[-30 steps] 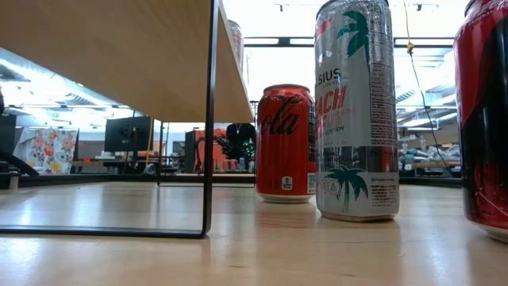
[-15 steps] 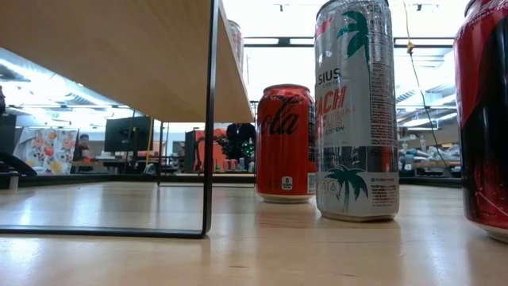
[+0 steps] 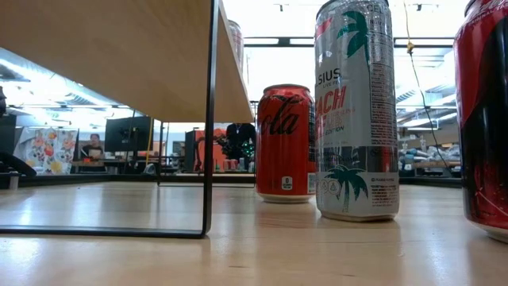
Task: Pick and place cans onto a shelf
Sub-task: Put the top white-pink soda can on the shelf
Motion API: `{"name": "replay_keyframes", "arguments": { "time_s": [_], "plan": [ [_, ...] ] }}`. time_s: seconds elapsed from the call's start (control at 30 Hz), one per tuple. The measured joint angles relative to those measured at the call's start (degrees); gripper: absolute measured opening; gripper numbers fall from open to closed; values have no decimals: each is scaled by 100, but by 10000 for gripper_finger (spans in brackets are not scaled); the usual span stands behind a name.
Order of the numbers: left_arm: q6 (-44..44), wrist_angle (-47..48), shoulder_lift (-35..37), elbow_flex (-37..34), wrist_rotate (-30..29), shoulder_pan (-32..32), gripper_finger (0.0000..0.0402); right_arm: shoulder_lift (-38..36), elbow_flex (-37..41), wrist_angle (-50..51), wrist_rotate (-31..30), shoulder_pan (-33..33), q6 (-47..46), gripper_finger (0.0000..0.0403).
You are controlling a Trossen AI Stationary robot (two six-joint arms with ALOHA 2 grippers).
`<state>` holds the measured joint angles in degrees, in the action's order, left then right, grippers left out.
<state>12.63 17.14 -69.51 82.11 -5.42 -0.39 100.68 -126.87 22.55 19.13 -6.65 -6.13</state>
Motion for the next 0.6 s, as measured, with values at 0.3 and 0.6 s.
{"name": "replay_keyframes", "arguments": {
  "time_s": [0.3, 0.6],
  "plan": [
    [-1, 242, -23, 0, -125, -3, 273, 190, 0, -282, -536, 133, 176, 349],
    [-28, 310, -20, 0, -124, -3, 273, 234, 2, -346, -596, 139, 179, 346]
  ]
}}
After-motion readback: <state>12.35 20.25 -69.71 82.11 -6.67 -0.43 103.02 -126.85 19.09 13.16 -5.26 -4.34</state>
